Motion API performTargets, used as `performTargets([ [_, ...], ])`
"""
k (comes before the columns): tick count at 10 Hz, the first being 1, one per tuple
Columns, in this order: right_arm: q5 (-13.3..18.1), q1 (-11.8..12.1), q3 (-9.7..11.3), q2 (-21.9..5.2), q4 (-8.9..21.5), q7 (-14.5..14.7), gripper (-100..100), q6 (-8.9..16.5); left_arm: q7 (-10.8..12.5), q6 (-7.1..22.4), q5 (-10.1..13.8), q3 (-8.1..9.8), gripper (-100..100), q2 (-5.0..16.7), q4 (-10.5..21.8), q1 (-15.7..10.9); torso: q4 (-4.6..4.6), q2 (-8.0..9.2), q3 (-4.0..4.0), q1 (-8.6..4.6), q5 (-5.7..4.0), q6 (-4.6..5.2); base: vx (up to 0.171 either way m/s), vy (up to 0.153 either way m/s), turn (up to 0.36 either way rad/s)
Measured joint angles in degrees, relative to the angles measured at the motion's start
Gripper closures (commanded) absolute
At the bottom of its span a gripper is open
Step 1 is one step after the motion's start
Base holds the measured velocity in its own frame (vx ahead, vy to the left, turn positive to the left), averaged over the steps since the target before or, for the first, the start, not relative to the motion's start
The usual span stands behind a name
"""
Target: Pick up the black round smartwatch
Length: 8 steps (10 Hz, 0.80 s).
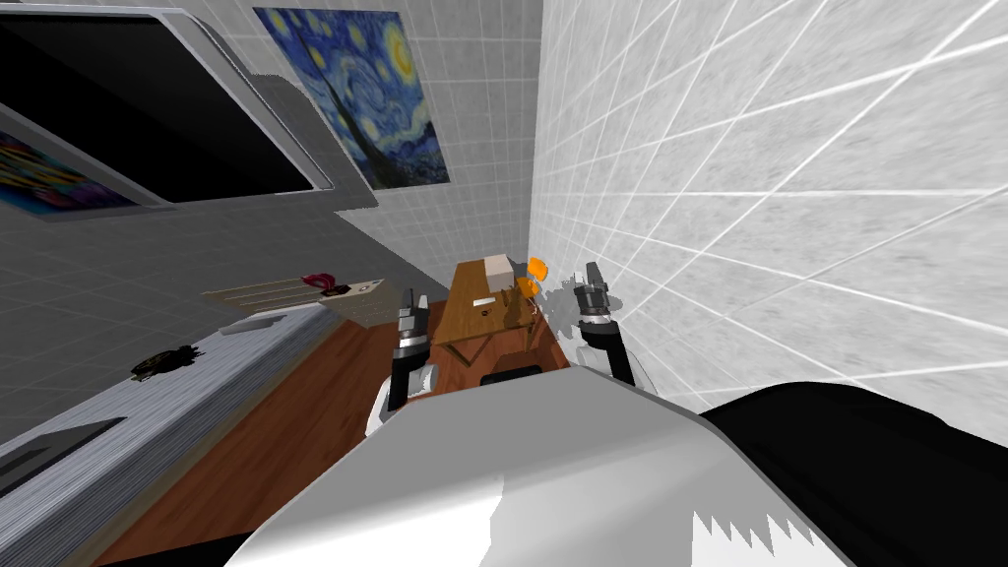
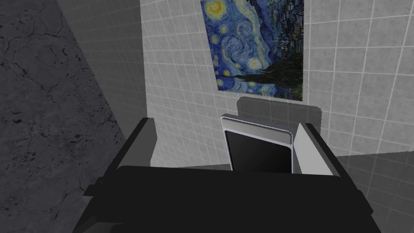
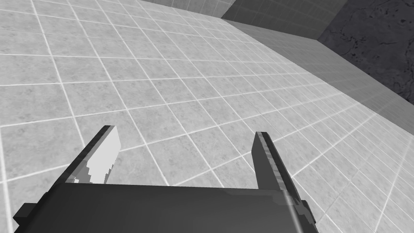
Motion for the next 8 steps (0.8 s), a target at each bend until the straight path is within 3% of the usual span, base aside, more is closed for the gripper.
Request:
performTargets([
  [6,0.0,0.0,0.0,0.0,0.0,0.0,0,0.0,1.4,5.6,0.0,0.52,-100,1.1,9.0,-4.8,-0.01,-0.01,-0.01,-0.01,0.00,-0.02,0.016,0.013,-0.036],
  [8,0.0,0.0,0.0,0.0,0.0,0.0,0,0.0,2.2,9.1,0.2,0.78,-100,1.7,11.7,-6.6,-0.01,-0.02,-0.01,0.02,0.00,-0.01,0.020,0.023,-0.042],
])
